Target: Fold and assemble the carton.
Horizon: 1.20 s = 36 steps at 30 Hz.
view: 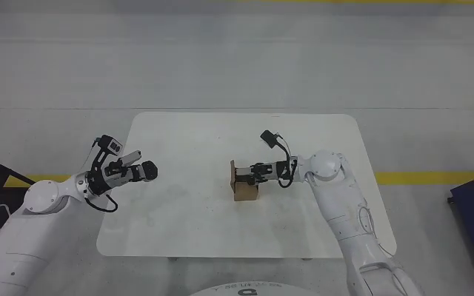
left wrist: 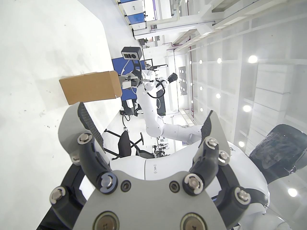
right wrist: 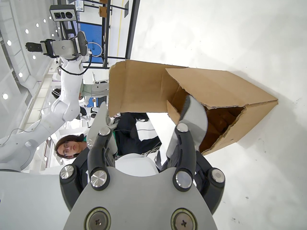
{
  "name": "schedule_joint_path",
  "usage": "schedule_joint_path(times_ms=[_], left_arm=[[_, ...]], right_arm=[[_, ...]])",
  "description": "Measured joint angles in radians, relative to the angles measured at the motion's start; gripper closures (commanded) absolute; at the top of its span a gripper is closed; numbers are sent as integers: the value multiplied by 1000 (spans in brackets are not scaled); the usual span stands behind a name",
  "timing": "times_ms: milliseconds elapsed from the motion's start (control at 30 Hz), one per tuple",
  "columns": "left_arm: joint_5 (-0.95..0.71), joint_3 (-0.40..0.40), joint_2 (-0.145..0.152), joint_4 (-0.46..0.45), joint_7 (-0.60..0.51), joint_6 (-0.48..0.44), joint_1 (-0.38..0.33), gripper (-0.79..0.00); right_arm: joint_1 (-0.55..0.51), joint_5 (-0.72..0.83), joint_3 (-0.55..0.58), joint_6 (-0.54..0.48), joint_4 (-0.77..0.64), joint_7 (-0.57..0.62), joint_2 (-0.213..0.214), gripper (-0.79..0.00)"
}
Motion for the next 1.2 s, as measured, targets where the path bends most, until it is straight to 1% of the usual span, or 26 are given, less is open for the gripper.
schedule_joint_path(times_ms=[133, 333, 400, 433, 467, 1100, 1133, 1200], left_arm=[[0, 0, 0, 0, 0, 0, 0, -785], [0, 0, 0, 0, 0, 0, 0, -785], [0, 0, 0, 0, 0, 0, 0, -785], [0, 0, 0, 0, 0, 0, 0, -785], [0, 0, 0, 0, 0, 0, 0, -785], [0, 0, 0, 0, 0, 0, 0, -785], [0, 0, 0, 0, 0, 0, 0, -785], [0, 0, 0, 0, 0, 0, 0, -785]], right_arm=[[4, 17, -8, -22, 7, -17, 6, -674], [0, 34, -14, -53, -5, -40, 16, -690], [-4, 44, -14, -56, -14, -44, 21, -723], [-4, 48, -14, -56, -19, -43, 22, -782], [-5, 53, -14, -54, -24, -42, 25, -785], [-5, 59, -17, -53, -35, -33, 30, -785], [-7, 70, -18, -59, -40, -36, 29, -785], [-6, 143, -12, -88, -42, -25, 30, -785]])
